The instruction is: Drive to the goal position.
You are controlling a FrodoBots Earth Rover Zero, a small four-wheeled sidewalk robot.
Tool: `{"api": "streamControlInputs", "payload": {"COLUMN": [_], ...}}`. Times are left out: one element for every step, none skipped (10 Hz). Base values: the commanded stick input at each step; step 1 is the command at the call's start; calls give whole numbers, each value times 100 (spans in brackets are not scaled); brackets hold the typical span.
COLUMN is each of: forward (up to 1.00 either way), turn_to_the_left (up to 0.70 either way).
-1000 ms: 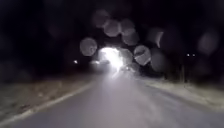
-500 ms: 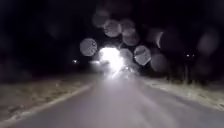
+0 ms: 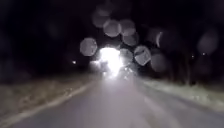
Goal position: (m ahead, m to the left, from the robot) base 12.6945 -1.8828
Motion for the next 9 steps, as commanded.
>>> {"api": "streamControlInputs", "payload": {"forward": [70, 70, 70, 70, 70, 70, 70, 70, 70], "turn_to_the_left": [0, 0, 0, 0, 0, 0, 0, 0, 0]}}
